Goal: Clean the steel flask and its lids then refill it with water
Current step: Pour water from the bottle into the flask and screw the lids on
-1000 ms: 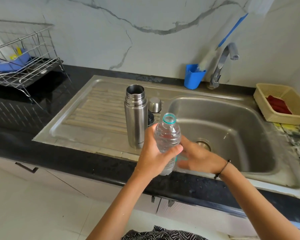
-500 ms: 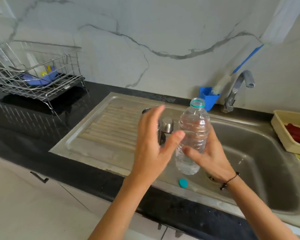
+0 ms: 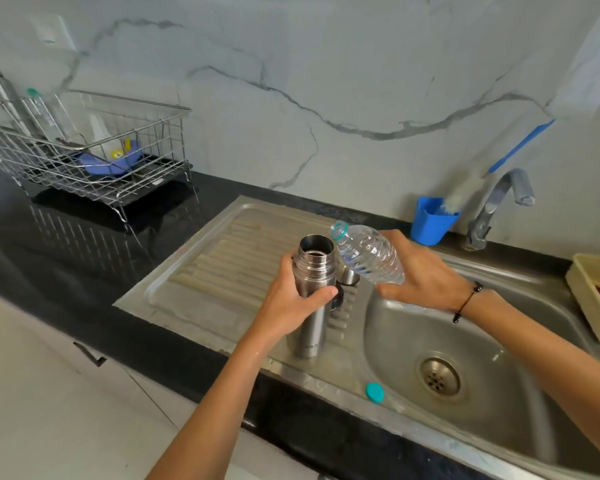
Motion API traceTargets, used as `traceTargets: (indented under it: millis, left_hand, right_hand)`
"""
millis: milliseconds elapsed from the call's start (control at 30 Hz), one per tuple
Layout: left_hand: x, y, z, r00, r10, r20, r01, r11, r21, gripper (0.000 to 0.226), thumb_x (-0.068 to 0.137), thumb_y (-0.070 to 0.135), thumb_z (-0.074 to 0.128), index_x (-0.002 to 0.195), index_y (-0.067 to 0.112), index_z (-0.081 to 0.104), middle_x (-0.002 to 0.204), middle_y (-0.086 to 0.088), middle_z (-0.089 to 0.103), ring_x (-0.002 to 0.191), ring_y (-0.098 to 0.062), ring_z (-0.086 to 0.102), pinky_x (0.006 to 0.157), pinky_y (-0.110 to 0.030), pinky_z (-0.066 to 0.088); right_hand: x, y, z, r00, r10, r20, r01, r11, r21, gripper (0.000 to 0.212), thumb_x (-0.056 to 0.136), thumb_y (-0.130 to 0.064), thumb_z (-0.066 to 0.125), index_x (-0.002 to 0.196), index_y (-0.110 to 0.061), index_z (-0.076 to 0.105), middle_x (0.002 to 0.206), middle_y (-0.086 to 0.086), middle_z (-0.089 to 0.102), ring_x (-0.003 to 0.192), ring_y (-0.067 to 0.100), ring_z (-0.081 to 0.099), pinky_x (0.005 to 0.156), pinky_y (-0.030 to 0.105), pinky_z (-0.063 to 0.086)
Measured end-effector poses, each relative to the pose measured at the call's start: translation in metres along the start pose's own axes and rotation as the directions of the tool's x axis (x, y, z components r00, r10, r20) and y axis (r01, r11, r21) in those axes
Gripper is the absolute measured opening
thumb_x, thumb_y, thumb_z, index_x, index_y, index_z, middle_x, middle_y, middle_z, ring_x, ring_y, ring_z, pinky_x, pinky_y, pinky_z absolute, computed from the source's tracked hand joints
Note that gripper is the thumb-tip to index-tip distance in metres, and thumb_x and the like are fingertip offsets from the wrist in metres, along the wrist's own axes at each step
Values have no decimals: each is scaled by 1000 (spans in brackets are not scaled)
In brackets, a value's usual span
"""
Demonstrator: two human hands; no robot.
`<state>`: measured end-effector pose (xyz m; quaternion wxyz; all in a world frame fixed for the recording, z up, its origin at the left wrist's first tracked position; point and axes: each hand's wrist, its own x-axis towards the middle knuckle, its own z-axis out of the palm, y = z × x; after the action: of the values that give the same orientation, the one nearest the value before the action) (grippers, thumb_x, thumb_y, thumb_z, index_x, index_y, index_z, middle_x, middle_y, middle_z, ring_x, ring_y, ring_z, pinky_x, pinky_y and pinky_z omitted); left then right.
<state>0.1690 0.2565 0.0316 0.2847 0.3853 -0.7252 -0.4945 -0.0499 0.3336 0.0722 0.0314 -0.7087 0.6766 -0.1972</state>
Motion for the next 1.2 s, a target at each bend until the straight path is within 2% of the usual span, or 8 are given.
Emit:
traceTargets:
  millis: [167, 267, 400, 500, 600, 767, 1000, 1200]
  left_hand:
    - [1, -2, 0, 1000, -7, 16, 7, 999, -32, 66, 81, 24, 74, 129, 33, 30, 109, 25, 53, 97, 11, 52, 75, -8, 38]
    - [1, -2, 0, 1000, -14, 15, 14, 1000, -26, 68, 81, 24, 74, 131, 33, 29, 107, 26, 52, 93, 14, 51, 70, -6, 37]
    - [1, -1, 0, 1000, -22, 9, 22, 999, -23, 67, 82, 23, 74, 126, 38, 27, 105, 29, 50, 90, 17, 50, 68, -4, 37]
    - [1, -2, 1, 1000, -26, 15, 27, 999, -31, 66, 81, 24, 74, 125, 39, 26, 106, 28, 50, 93, 14, 49, 72, -8, 35]
    - [1, -3, 0, 1000, -22, 14, 23, 1000, -21, 67, 81, 25, 74, 129, 34, 27, 105, 27, 50, 93, 12, 50, 71, -8, 35]
    - [2, -4, 1, 1000, -15, 2, 15, 1000, -19, 69, 81, 25, 74, 134, 29, 30, 110, 20, 53, 95, 10, 50, 72, -9, 35]
    - [2, -4, 2, 1000, -10, -5, 9, 1000, -23, 67, 81, 23, 74, 131, 29, 30, 110, 19, 54, 96, 10, 50, 72, -8, 35]
    - [3, -5, 3, 1000, -11, -7, 11, 999, -33, 68, 80, 23, 75, 133, 24, 32, 112, 15, 56, 98, 5, 53, 73, -10, 37]
  right_hand:
    - [9, 4, -10, 998, -55, 29, 59, 985, -162, 80, 70, -44, 60, 136, -16, 26, 118, 12, 53, 98, 25, 51, 77, 36, 48]
    - [12, 3, -21, 996, -84, 10, 84, 955, -284, 79, 73, -35, 67, 139, -12, 30, 118, 13, 53, 102, 29, 50, 78, 40, 48]
    - [17, -2, -37, 988, -157, -7, 134, 863, -487, 79, 70, -30, 71, 138, -12, 37, 106, 13, 57, 91, 32, 52, 70, 41, 47]
    - [22, -4, -45, 983, -182, 0, 148, 798, -584, 84, 65, -31, 77, 139, -13, 39, 107, 13, 59, 92, 35, 55, 71, 43, 48]
    - [25, -7, -51, 972, -233, -32, 155, 738, -657, 88, 59, -30, 82, 137, -13, 45, 103, 14, 61, 87, 35, 58, 69, 41, 48]
    - [32, -13, -59, 949, -315, -33, 194, 662, -724, 89, 59, -18, 80, 139, -16, 42, 104, 17, 60, 89, 36, 57, 76, 45, 48]
    - [41, -18, -67, 818, -566, -100, 203, 447, -871, 54, 88, -2, 44, 138, -24, 43, 102, 13, 60, 89, 31, 56, 88, 45, 41]
    - [46, -24, -76, 784, -619, -45, 195, 314, -929, 48, 92, -4, 37, 135, -25, 43, 102, 11, 60, 91, 29, 57, 96, 53, 37]
